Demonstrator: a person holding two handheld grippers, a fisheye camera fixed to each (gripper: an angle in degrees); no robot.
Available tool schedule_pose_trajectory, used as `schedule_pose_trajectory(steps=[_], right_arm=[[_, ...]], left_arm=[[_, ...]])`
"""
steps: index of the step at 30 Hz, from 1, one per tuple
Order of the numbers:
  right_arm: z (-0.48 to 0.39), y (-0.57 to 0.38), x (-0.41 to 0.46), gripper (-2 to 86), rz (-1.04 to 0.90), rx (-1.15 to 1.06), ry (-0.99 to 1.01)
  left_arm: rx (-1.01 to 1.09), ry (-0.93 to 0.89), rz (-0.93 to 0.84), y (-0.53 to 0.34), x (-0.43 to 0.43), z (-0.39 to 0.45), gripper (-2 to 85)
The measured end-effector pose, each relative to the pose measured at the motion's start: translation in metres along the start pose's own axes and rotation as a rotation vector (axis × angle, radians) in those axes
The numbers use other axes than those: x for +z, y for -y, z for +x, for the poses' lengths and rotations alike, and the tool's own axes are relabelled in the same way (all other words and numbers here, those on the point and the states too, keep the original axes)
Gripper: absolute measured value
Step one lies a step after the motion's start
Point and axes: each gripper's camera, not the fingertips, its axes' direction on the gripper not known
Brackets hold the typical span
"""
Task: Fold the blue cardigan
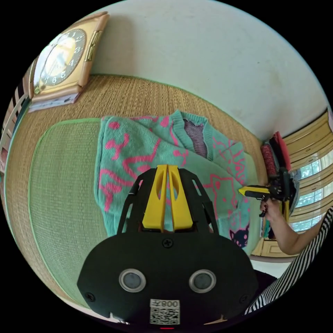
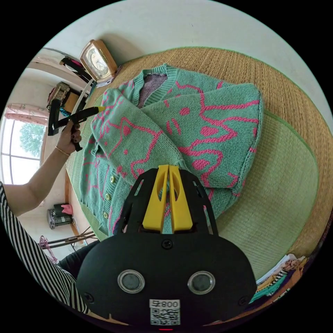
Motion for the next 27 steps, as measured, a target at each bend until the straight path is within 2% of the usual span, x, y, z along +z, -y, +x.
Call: schedule_pose_trajectory(steps=[6, 11, 13, 19, 21, 27], right_arm=[[0.023, -0.06, -0.014, 1.6, -0.038, 0.057, 0.085], [0.05, -0.144, -0.002, 6.4, -0.169, 0.256, 0.197], [0.056, -0.172, 0.005, 7.2, -0.205, 0.324, 0.22], [0.064, -0.229, 0.036, 8.7, -0.291, 0.459, 0.277], [0.063, -0.237, 0.045, 9.0, -0.299, 0.469, 0.275], [0.065, -0.258, 0.062, 9.8, -0.248, 0.532, 0.289]], left_arm=[[-0.208, -0.102, -0.102, -0.096, -0.035, -0.056, 4.0], [-0.517, -0.153, -0.296, -0.193, -0.048, -0.101, 9.3], [-0.564, -0.143, -0.36, -0.217, -0.043, -0.109, 10.1], [-0.556, -0.162, -0.494, -0.257, -0.015, -0.124, 11.1], [-0.524, -0.126, -0.502, -0.261, -0.012, -0.126, 10.9], [-0.516, -0.203, -0.452, -0.274, -0.012, -0.141, 10.8]])
